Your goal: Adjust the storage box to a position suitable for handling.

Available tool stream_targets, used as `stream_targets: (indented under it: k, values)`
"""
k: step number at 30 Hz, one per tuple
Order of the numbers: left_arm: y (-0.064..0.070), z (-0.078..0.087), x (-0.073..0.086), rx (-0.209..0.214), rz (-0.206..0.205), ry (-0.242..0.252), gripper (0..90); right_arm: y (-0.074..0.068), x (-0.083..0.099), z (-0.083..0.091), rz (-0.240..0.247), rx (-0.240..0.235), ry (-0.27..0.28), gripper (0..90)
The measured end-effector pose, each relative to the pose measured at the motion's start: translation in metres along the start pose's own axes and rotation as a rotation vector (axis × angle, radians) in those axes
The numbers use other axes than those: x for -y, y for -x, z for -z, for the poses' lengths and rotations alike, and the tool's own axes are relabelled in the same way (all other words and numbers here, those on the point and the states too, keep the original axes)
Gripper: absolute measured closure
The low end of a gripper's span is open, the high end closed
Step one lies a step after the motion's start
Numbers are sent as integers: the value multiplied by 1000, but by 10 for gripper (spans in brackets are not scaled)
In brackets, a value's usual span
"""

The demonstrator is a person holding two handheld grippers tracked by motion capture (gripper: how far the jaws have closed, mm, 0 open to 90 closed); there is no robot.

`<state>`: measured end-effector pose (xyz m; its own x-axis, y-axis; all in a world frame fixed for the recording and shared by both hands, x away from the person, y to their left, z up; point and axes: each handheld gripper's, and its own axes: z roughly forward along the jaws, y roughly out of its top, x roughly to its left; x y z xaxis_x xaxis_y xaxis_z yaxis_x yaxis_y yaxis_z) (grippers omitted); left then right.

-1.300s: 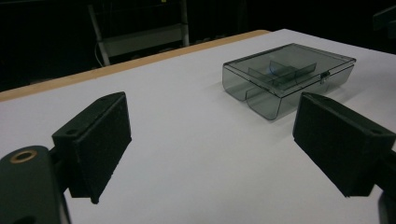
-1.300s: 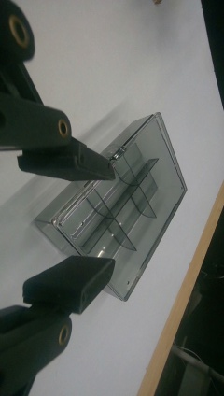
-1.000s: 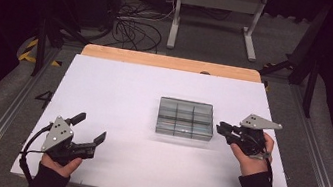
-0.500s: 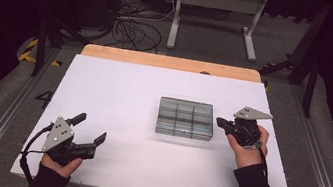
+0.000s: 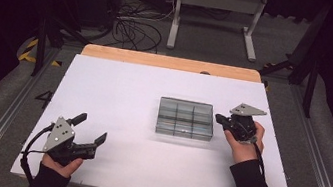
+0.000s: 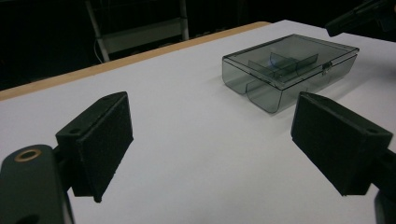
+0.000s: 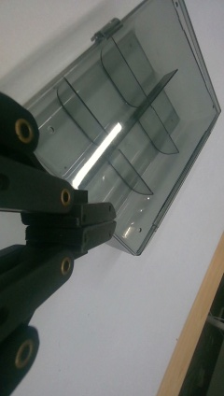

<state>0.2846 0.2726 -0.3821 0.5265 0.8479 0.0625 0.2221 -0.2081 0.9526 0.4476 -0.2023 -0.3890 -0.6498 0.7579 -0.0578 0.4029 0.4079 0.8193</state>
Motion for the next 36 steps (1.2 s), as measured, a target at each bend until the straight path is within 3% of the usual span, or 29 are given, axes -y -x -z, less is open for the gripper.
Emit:
stream_targets:
  k: [3,10,30,34,35,36]
  values:
    - [0,0,0,2,0,0,130,4,2,-6,-35,-34,1,900]
    - [0,-1,0,5,-3,-2,130,9,4,-15,15,20,-16,900]
    - [-1,-3,1,7,-1,-10,130,18,11,-37,-34,24,-57,900]
    - [-3,-9,-1,-3,17,-32,164,17,12,-40,-23,31,-73,900]
    - [-3,-12,-2,-8,20,-38,239,17,12,-41,-22,32,-76,900]
    - [-3,-15,-4,-9,24,-49,239,17,12,-41,-22,32,-76,900]
